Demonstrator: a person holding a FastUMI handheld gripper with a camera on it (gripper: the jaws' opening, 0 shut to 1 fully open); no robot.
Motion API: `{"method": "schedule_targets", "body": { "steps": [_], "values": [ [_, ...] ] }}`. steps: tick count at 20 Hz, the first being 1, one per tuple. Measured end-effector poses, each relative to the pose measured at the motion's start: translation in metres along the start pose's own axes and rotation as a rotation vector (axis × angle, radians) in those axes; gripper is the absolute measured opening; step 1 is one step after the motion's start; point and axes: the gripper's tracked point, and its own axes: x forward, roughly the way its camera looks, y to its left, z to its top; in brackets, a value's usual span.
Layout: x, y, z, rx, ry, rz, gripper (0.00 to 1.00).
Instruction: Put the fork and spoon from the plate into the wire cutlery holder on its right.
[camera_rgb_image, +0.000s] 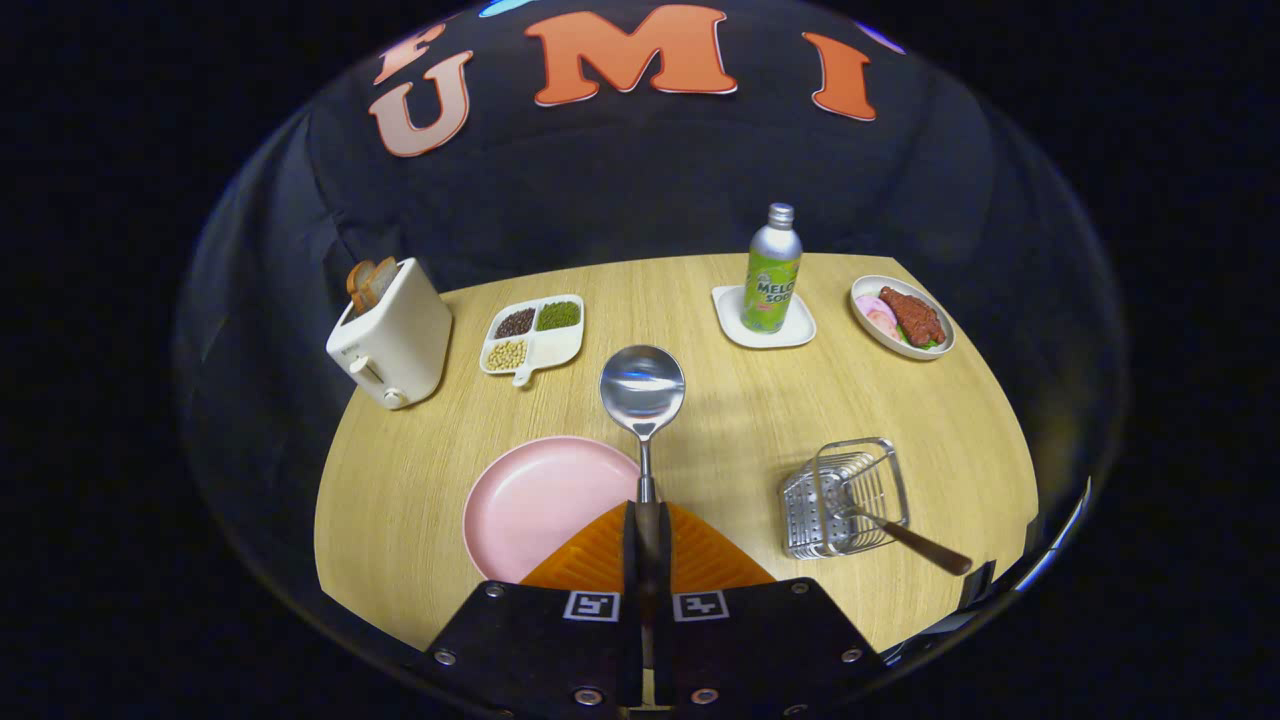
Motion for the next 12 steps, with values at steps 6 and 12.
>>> {"method": "schedule_targets", "body": {
  "steps": [6,12],
  "values": [
    [-0.028,-0.041,0.034,0.009,-0.027,-0.042,0.05],
    [-0.031,-0.075,0.029,-0.117,0.054,-0.075,0.05]
  ]
}}
